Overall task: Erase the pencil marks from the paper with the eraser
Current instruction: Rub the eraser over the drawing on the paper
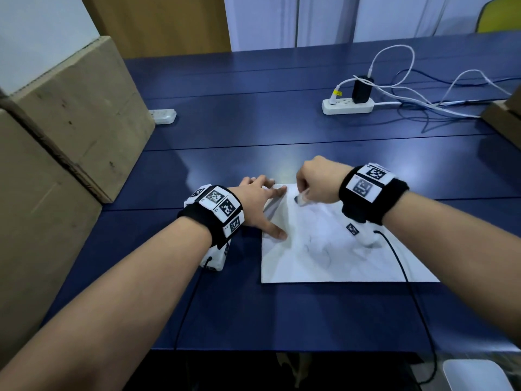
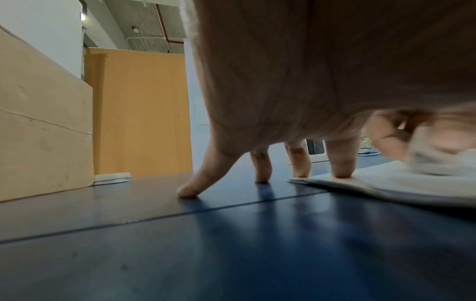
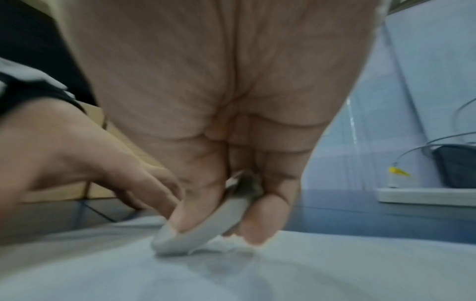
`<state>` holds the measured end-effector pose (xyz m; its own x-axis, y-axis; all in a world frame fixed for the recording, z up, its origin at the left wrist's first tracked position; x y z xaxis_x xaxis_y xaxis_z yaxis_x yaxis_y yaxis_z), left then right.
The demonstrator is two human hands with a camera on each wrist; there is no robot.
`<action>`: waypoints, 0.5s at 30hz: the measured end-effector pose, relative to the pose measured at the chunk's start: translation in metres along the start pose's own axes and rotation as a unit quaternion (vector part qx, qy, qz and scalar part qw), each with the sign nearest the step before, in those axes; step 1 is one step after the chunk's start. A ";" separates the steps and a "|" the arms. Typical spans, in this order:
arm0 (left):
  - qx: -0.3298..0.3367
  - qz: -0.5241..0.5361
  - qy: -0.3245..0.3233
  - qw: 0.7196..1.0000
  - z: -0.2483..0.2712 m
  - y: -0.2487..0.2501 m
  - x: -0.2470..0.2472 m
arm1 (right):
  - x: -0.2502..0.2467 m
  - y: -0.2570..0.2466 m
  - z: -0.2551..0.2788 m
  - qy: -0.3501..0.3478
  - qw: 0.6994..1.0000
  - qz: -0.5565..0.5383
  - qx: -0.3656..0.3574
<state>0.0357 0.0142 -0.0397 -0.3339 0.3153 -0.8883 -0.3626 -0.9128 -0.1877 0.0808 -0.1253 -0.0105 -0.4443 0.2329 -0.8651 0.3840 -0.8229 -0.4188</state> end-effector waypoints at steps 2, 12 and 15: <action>0.002 0.002 -0.001 1.000 0.000 0.001 0.000 | -0.005 0.003 -0.001 0.033 0.999 -0.011 0.000; 0.003 -0.010 -0.007 1.000 -0.003 0.000 0.001 | 0.000 0.000 -0.005 -0.011 1.000 0.028 -0.003; -0.004 -0.027 -0.010 1.000 -0.003 0.001 -0.001 | -0.004 0.003 -0.005 0.022 1.000 0.010 0.004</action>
<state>0.0383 0.0118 -0.0406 -0.3309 0.3700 -0.8681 -0.3745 -0.8959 -0.2391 0.0882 -0.1261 -0.0098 -0.4012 0.2392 -0.8842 0.3860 -0.8313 -0.4000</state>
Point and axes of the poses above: each hand's wrist, its own z-axis away from the middle knuckle, its own x-axis out of the palm, y = z × x, the point moved 5 cm from there along -z, towards the middle knuckle, and after that the axes turned 15 degrees about -z, right-handed, at the moved point
